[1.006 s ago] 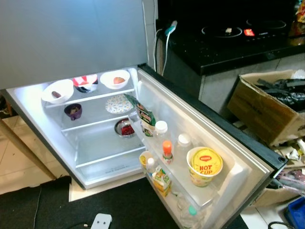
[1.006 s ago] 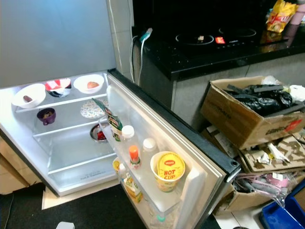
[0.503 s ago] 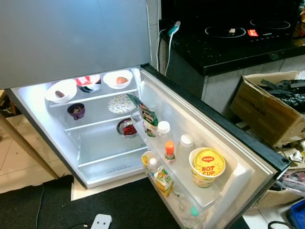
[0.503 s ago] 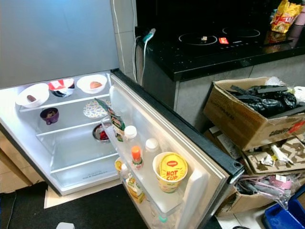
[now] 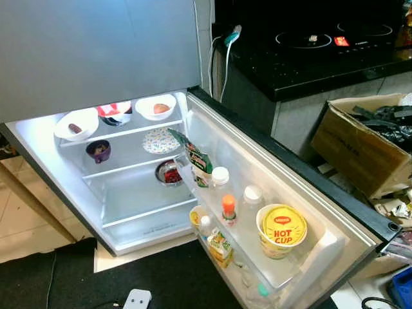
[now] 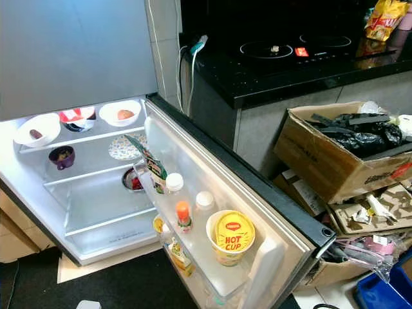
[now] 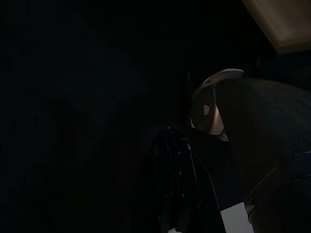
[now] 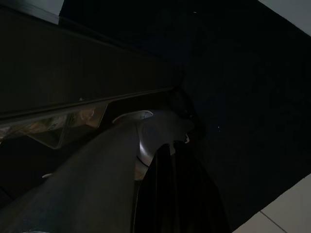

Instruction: Restocking fridge

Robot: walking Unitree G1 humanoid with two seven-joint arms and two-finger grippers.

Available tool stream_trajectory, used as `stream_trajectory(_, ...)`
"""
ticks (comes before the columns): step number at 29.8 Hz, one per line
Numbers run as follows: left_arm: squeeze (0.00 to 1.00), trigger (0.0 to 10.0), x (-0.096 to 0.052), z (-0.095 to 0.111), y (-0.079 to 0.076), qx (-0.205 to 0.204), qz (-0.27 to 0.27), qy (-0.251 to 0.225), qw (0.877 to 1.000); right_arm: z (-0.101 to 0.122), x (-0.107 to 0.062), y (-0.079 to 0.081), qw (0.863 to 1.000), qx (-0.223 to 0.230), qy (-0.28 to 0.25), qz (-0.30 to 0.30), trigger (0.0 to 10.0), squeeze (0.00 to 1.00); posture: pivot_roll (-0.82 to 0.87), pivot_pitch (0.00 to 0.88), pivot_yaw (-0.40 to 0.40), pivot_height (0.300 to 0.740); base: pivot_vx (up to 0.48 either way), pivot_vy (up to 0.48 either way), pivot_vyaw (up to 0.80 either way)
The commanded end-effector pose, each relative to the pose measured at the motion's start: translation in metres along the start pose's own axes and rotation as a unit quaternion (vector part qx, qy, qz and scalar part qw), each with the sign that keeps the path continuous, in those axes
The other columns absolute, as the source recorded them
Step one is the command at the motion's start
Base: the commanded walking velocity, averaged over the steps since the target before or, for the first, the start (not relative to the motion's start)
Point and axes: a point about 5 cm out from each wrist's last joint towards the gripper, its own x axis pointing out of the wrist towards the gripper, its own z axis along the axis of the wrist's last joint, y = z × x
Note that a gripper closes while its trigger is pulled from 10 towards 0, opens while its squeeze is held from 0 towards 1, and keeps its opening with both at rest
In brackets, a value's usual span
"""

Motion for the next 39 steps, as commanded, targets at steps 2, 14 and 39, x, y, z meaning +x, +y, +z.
stream_trajectory(2,0.0,10.0,-0.0013,-0.0183,-0.0073,0.0,-0.014,0.035,0.999,-0.0022,-0.0001,-0.0001,1.0,0.005,0.002,-0.002,10.0,0.0,-0.07,0.051,-0.004,0.74,-0.24,0.0,0.0)
stream_trajectory(14,0.0,10.0,-0.0013,-0.0177,-0.0066,-0.01,-0.009,0.029,0.999,-0.0022,0.0,0.0001,1.0,0.006,0.001,-0.001,10.0,0.0,-0.07,0.052,-0.004,0.74,-0.199,0.0,0.0)
stream_trajectory(39,0.0,10.0,-0.0013,-0.0166,-0.0054,-0.008,-0.006,0.029,1.0,-0.0031,-0.0002,-0.0003,1.0,0.008,0.002,-0.003,10.0,0.0,-0.07,0.053,-0.004,0.74,-0.172,0.0,0.0)
